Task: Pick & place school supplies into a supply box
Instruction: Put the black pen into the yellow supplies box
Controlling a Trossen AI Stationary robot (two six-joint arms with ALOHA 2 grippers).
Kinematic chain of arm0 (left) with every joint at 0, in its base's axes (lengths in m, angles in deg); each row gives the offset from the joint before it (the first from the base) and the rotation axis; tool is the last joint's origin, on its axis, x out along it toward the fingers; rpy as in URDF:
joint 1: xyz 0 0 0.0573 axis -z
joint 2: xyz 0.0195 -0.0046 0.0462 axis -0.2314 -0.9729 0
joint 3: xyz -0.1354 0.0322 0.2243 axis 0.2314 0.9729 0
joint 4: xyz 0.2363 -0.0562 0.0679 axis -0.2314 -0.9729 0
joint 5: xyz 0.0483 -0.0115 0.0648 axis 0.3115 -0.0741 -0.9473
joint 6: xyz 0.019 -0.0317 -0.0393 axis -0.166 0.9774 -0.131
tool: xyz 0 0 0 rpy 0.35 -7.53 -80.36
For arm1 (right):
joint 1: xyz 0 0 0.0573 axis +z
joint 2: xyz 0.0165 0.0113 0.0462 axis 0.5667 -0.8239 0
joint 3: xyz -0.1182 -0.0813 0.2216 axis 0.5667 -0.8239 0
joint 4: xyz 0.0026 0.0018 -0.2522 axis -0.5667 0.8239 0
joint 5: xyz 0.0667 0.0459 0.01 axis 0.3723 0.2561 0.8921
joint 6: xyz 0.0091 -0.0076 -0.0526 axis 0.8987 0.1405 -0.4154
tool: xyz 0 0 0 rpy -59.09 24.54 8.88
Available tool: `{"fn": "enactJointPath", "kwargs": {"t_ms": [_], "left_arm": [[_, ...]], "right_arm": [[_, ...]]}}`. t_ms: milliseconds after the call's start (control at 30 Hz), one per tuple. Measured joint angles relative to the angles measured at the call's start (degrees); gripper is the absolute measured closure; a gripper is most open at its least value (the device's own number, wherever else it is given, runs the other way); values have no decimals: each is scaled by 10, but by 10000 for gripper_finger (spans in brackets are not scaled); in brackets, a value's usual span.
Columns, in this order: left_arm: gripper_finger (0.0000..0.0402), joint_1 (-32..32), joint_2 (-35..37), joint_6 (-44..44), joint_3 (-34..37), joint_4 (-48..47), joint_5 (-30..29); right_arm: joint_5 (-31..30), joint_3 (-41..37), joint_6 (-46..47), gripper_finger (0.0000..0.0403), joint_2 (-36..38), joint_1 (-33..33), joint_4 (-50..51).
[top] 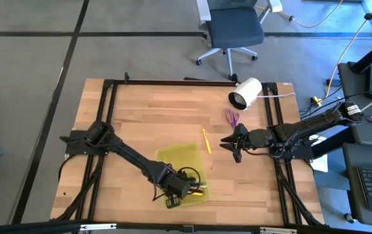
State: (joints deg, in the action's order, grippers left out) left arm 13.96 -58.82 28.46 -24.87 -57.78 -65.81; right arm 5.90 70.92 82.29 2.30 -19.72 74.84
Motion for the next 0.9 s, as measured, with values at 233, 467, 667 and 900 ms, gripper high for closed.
{"fn": "enactJointPath", "kwargs": {"t_ms": [233,467,667,900], "left_arm": [[348,0,0,0,0,2,13],[329,0,0,5,0,1,50],[323,-1,2,-11,0,-1,46],[322,-4,2,-66,0,-1,46]], "right_arm": [[0,0,0,268,0,0,-2],[20,0,27,266,0,0,-3],[19,0,61,220,0,-1,-3],[14,0,70,151,0,-4,-9]]}}
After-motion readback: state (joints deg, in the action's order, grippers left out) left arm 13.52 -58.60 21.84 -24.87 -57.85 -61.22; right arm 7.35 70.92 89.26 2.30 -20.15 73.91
